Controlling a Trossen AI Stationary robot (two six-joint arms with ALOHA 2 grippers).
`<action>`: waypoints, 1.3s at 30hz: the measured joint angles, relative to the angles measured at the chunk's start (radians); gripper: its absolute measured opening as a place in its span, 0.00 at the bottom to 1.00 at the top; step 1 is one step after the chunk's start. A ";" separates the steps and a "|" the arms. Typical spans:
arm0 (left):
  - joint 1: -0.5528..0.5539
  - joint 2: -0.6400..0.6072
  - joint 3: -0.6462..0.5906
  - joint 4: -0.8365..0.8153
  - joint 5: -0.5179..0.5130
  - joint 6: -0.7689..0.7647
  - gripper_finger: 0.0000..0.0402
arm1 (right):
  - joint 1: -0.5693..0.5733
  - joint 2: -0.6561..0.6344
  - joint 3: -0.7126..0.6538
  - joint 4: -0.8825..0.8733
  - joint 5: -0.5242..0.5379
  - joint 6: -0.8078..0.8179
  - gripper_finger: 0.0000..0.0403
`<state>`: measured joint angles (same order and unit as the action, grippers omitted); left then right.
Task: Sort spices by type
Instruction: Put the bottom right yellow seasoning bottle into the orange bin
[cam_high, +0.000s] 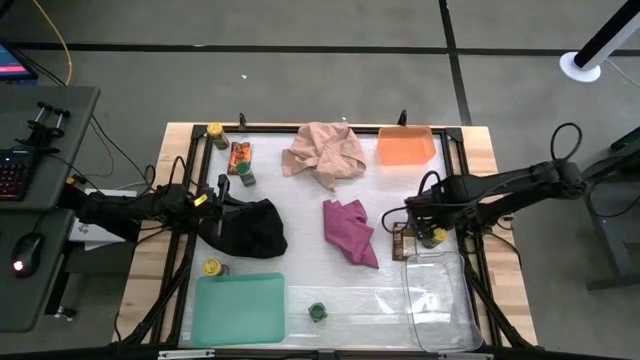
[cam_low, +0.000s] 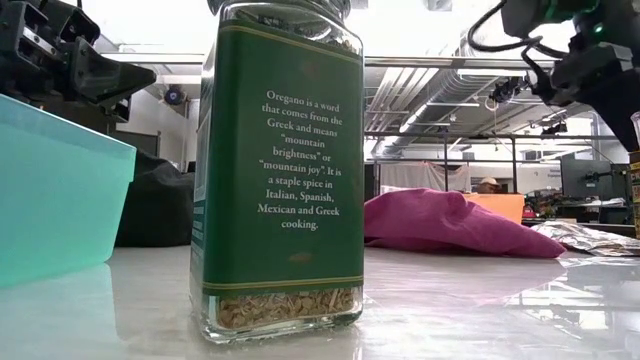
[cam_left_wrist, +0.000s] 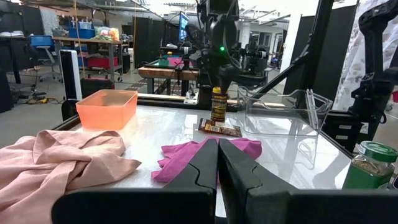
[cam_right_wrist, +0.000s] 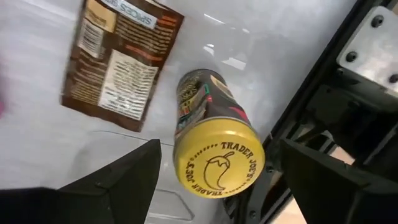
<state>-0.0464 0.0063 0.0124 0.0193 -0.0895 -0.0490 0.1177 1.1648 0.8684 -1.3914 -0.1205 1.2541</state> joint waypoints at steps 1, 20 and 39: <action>0.000 0.000 0.000 0.000 0.000 0.000 0.00 | 0.000 0.010 0.000 -0.004 0.000 -0.011 0.79; 0.000 0.000 0.000 0.000 0.000 0.000 0.00 | 0.001 0.183 0.000 0.014 -0.029 -0.164 0.78; 0.000 0.000 0.000 0.000 0.000 0.000 0.00 | -0.001 0.207 0.078 -0.038 -0.056 -0.245 0.57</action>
<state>-0.0467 0.0059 0.0124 0.0193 -0.0895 -0.0490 0.1165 1.3716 0.9467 -1.4296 -0.1766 1.0092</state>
